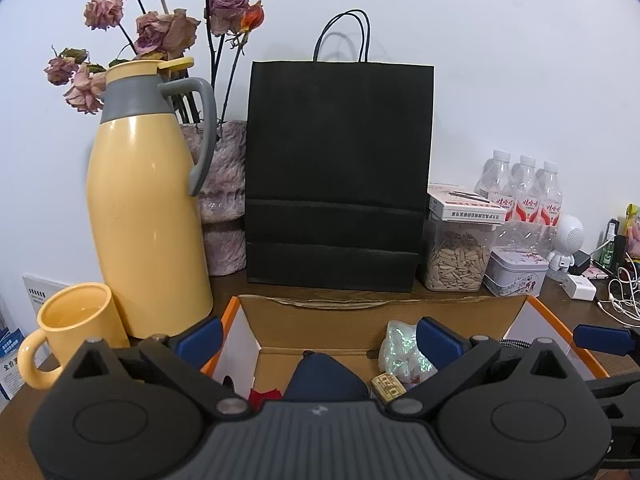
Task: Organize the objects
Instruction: 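Carry cable and wooden block into the red box and open both tools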
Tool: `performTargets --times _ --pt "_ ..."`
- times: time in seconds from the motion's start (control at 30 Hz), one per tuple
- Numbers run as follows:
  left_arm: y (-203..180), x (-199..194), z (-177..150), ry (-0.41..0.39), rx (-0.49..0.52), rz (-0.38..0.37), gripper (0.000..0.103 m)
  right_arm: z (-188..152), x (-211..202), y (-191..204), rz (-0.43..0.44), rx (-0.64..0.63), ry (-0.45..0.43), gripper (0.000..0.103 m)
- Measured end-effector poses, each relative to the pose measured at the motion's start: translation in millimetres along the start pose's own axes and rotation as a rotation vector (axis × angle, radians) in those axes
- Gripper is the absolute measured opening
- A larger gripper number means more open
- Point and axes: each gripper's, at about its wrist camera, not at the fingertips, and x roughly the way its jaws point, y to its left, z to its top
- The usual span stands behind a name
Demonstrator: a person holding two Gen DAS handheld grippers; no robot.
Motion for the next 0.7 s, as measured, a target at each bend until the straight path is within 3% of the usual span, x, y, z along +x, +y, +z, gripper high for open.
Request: performTargets --times 0.7 --pt "-1 -39 -15 -0.033 -0.016 0.002 0.103 -12 -31 4 -0.003 -0.024 -0.031 0.103"
